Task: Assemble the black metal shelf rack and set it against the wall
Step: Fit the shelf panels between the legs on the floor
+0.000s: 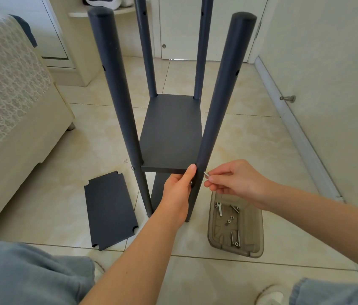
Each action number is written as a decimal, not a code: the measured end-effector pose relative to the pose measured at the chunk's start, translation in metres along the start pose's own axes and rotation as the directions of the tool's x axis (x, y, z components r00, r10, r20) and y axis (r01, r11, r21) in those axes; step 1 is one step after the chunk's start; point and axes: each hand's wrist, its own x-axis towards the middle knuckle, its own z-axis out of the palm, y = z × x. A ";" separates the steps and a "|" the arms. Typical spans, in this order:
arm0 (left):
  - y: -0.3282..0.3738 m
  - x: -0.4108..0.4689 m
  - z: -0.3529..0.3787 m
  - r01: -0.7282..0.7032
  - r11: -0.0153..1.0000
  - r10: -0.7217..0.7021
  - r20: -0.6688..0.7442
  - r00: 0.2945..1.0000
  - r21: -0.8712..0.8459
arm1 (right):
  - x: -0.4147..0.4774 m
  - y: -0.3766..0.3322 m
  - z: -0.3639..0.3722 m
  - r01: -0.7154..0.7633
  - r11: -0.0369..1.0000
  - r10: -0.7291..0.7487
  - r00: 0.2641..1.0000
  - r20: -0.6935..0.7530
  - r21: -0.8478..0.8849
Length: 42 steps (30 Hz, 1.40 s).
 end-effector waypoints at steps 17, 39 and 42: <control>0.000 0.001 -0.003 -0.001 1.000 0.001 0.007 1.000 0.010 | -0.001 -0.002 0.005 -0.003 1.000 0.003 1.000 -0.019 -0.008; -0.002 0.003 -0.004 -0.016 0.998 0.016 0.006 1.000 0.064 | 0.001 0.000 0.006 0.159 0.911 -0.206 0.975 -0.085 -0.380; -0.003 0.004 -0.004 -0.014 0.998 0.014 0.011 1.000 0.064 | 0.000 0.001 0.008 0.170 0.911 -0.222 0.970 -0.098 -0.374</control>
